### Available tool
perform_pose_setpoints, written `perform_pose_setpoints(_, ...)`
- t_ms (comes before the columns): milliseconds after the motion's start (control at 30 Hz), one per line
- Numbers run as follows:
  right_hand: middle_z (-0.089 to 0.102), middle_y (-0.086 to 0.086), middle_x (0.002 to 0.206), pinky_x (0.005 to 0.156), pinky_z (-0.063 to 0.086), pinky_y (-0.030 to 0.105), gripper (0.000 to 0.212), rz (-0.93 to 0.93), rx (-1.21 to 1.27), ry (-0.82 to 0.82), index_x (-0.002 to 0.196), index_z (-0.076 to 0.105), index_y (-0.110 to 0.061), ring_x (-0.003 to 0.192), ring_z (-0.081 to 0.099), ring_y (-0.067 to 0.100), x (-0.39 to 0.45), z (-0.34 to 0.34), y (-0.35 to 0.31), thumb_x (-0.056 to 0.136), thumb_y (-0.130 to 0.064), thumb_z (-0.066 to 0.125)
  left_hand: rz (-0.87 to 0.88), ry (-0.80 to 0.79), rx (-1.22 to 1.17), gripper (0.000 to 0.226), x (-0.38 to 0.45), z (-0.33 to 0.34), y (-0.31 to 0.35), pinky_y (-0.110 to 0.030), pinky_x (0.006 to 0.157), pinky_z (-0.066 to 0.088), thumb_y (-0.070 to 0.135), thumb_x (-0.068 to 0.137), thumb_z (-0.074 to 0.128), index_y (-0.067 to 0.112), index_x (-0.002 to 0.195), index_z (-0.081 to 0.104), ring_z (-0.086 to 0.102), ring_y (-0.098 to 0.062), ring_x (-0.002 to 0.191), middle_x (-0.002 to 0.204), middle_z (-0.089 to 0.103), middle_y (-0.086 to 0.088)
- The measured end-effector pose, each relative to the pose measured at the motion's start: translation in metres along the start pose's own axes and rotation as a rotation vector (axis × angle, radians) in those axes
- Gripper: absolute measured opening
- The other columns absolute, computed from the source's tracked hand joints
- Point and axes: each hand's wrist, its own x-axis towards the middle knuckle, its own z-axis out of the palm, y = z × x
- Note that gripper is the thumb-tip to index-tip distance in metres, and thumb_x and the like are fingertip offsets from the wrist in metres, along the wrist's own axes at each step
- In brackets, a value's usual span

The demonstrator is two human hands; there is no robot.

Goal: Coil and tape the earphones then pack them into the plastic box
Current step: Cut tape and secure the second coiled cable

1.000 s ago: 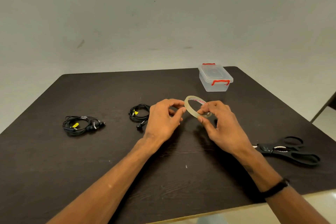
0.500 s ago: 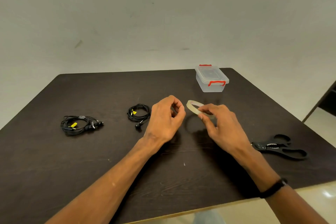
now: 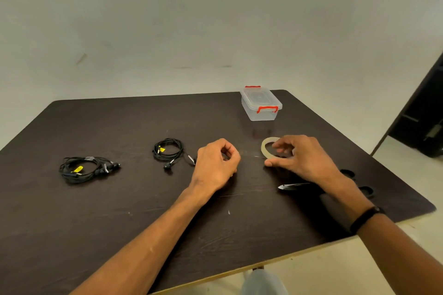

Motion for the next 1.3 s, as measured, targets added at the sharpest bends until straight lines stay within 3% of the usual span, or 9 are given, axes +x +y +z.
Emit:
perform_pose_setpoints(67, 0.07, -0.019, 0.11, 0.087, 0.047, 0.016, 0.051, -0.07, 0.027, -0.004, 0.118, 0.075, -0.031, 0.1, 0.065, -0.002, -0.011, -0.013, 0.007, 0.073, -0.049, 0.091, 0.015, 0.01, 0.018, 0.01, 0.001, 0.002, -0.002, -0.032, 0.067, 0.064, 0.021, 0.094, 0.07, 0.019, 0.085, 0.07, 0.074, -0.017, 0.061, 0.07, 0.074, 0.004)
perform_pose_setpoints(200, 0.073, -0.015, 0.108, 0.086, 0.046, 0.015, 0.021, -0.096, -0.115, -0.009, 0.113, 0.075, -0.031, 0.099, 0.066, -0.003, -0.041, -0.055, 0.039, 0.093, -0.024, 0.077, 0.024, 0.027, 0.043, 0.016, 0.002, 0.004, -0.003, -0.03, 0.067, 0.063, 0.032, 0.091, 0.078, 0.022, 0.083, 0.069, 0.073, -0.012, 0.062, 0.073, 0.073, 0.007)
perform_pose_setpoints(333, 0.073, -0.018, 0.095, 0.081, 0.053, 0.024, 0.04, 0.088, -0.296, -0.172, 0.082, 0.074, -0.047, 0.085, 0.071, 0.0, -0.069, -0.095, 0.088, 0.091, -0.008, 0.076, 0.028, 0.036, 0.04, 0.02, 0.001, 0.005, -0.004, -0.033, 0.067, 0.064, 0.035, 0.09, 0.08, 0.021, 0.081, 0.069, 0.073, -0.013, 0.062, 0.071, 0.073, 0.006)
perform_pose_setpoints(433, 0.072, -0.023, 0.093, 0.083, 0.06, 0.024, 0.058, 0.109, -0.255, -0.287, 0.103, 0.068, -0.067, 0.093, 0.069, -0.007, -0.085, -0.105, 0.099, 0.087, -0.013, 0.082, 0.024, 0.053, 0.036, 0.021, 0.001, 0.004, -0.005, -0.034, 0.068, 0.064, 0.033, 0.09, 0.081, 0.02, 0.08, 0.069, 0.073, -0.014, 0.061, 0.069, 0.073, 0.005)
perform_pose_setpoints(600, 0.067, -0.024, 0.104, 0.079, 0.05, 0.011, 0.04, 0.049, -0.31, -0.32, 0.108, 0.062, -0.051, 0.093, 0.065, -0.003, -0.085, -0.099, 0.078, 0.087, -0.026, 0.084, 0.014, 0.051, 0.031, 0.017, -0.001, 0.003, -0.002, -0.023, 0.06, 0.06, 0.029, 0.091, 0.08, 0.019, 0.082, 0.07, 0.072, -0.007, 0.056, 0.069, 0.073, 0.005)
perform_pose_setpoints(800, 0.069, -0.023, 0.099, 0.088, 0.057, 0.023, 0.047, 0.04, -0.216, -0.397, 0.112, 0.066, -0.045, 0.101, 0.063, -0.007, -0.089, -0.091, 0.059, 0.08, -0.021, 0.09, -0.008, 0.02, 0.024, 0.009, -0.004, 0.0, -0.001, -0.01, 0.056, 0.051, 0.027, 0.095, 0.076, 0.021, 0.09, 0.074, 0.069, 0.002, 0.054, 0.067, 0.07, 0.011)
perform_pose_setpoints(1000, 0.066, -0.018, 0.093, 0.079, 0.058, 0.025, 0.038, -0.036, -0.351, -0.32, 0.1, 0.056, -0.047, 0.089, 0.065, 0.002, -0.099, -0.075, 0.03, 0.083, -0.031, 0.086, -0.005, 0.028, 0.016, 0.011, -0.002, 0.0, -0.002, -0.014, 0.062, 0.055, 0.025, 0.095, 0.077, 0.017, 0.088, 0.076, 0.07, 0.0, 0.053, 0.064, 0.069, 0.013)
perform_pose_setpoints(1167, 0.067, -0.013, 0.097, 0.079, 0.06, 0.026, 0.047, 0.109, -0.34, -0.405, 0.12, 0.053, -0.046, 0.087, 0.068, 0.01, -0.099, -0.076, 0.003, 0.088, -0.027, 0.082, 0.005, 0.04, 0.014, 0.011, -0.002, 0.0, -0.003, -0.022, 0.066, 0.061, 0.026, 0.092, 0.079, 0.019, 0.086, 0.075, 0.071, -0.002, 0.055, 0.067, 0.071, 0.01)
perform_pose_setpoints(1300, 0.073, -0.006, 0.094, 0.08, 0.064, 0.031, 0.034, 0.187, -0.269, -0.528, 0.109, 0.064, -0.041, 0.086, 0.073, 0.014, -0.097, -0.081, -0.008, 0.087, -0.023, 0.082, 0.015, 0.04, 0.01, 0.01, -0.002, 0.0, -0.006, -0.029, 0.071, 0.064, 0.027, 0.091, 0.08, 0.019, 0.086, 0.075, 0.072, -0.001, 0.057, 0.07, 0.073, 0.009)
